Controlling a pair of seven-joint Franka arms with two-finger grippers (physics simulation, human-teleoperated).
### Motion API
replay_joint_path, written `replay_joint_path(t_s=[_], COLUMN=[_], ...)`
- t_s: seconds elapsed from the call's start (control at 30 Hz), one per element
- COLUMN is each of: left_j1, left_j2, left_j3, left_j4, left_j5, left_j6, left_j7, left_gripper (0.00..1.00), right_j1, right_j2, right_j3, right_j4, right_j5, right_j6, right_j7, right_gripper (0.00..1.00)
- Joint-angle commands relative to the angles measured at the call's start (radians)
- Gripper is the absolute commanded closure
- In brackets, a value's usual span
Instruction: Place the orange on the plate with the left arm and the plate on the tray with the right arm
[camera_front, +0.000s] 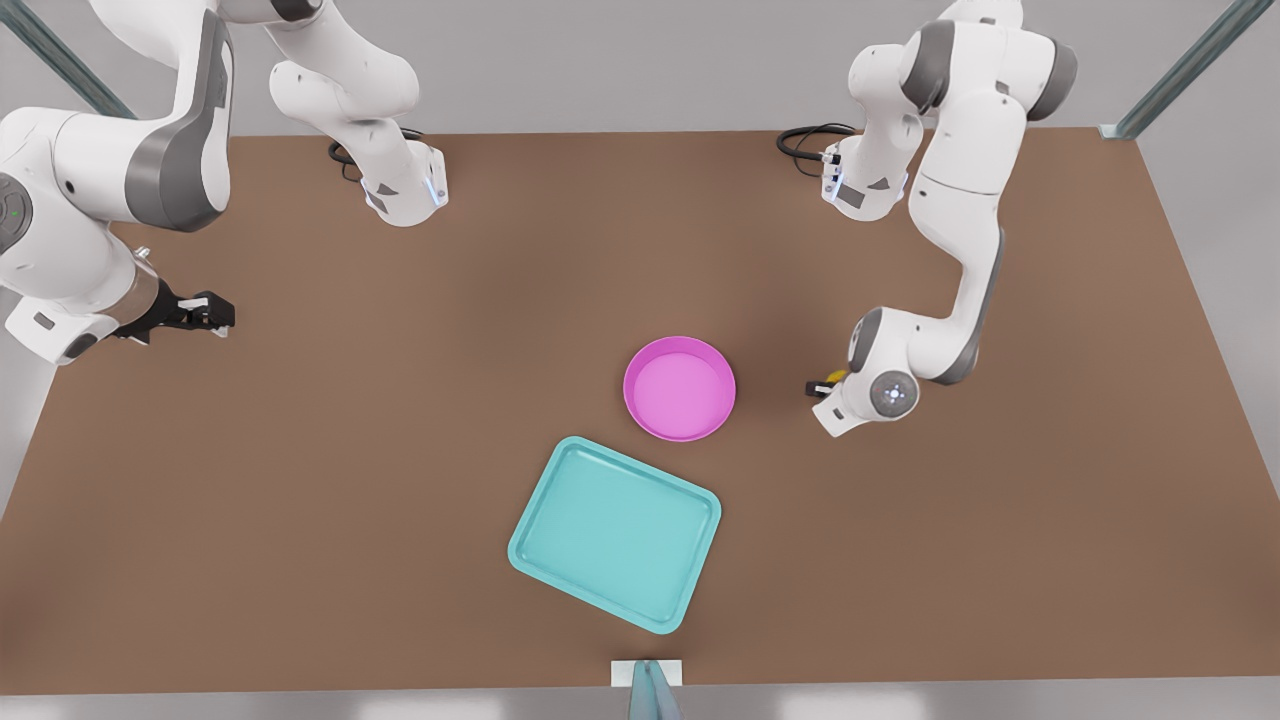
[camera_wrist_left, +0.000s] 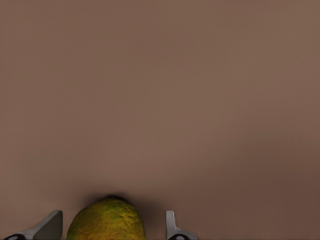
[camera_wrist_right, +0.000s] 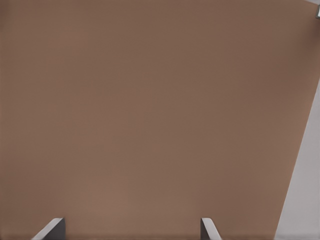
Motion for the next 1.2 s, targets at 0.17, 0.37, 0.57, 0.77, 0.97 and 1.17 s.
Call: replay_joint_path(t_s=[0.17,0.37,0.57,0.77,0.97,1.17], left_j1=[0.001,0.001,0.0,-0.203,-0.361,-0.372], left_j2=[0.019,0.015,-0.017,0.013,0.159,0.144], left_j3=[0.0,0.0,0.0,-0.009,-0.009,0.005], left_j4=[0.001,0.001,0.002,0.309,0.516,0.519], left_j5=[0.001,0.001,0.001,-0.045,-0.12,-0.134], left_j6=[0.002,-0.025,-0.076,-0.349,-0.37,-0.37], left_j7=[-0.026,-0.039,-0.059,-0.398,-0.601,-0.609], left_gripper=[0.2,0.21,0.44,0.42,0.4,0.0], right_j1=[0.0,-0.004,-0.01,-0.021,-0.021,-0.01], right_j2=[0.003,0.001,0.003,0.003,0.003,0.027], right_j3=[-0.002,-0.004,-0.007,-0.008,-0.01,-0.008], right_j4=[0.0,0.0,0.0,-0.006,-0.012,-0.027], right_j5=[0.001,0.001,0.002,0.008,0.008,0.073], right_j6=[-0.002,-0.002,-0.001,-0.002,-0.001,0.015], right_j7=[-0.005,-0.011,-0.013,-0.013,-0.013,-0.004], right_gripper=[0.0,0.0,0.0,0.0,0.0,0.0])
